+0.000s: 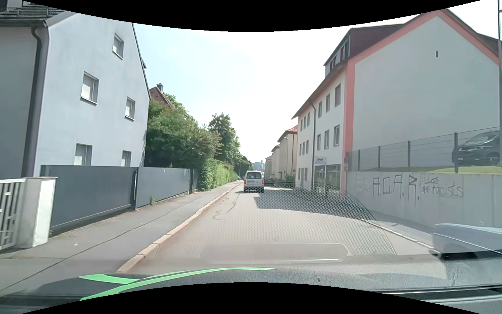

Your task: Follow the waypoints while adhering to traffic rules and regulations

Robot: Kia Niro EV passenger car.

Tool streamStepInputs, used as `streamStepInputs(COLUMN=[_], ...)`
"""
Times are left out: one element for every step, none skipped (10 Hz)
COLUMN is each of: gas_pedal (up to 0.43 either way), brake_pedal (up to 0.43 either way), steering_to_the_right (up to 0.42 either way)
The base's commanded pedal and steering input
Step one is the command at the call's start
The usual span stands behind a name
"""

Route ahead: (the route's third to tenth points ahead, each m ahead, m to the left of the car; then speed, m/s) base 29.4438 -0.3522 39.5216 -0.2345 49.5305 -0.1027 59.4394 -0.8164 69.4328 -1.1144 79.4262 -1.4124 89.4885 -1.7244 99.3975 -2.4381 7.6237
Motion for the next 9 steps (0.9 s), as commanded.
streamStepInputs(gas_pedal=[0.039, 0.039, 0.039, 0.039, 0.039, 0.039, 0.047, 0.047, 0.047], brake_pedal=[0.000, 0.000, 0.000, 0.000, 0.000, 0.000, 0.000, 0.000, 0.000], steering_to_the_right=[0.002, 0.003, 0.006, 0.006, 0.005, 0.005, 0.005, 0.005, 0.005])
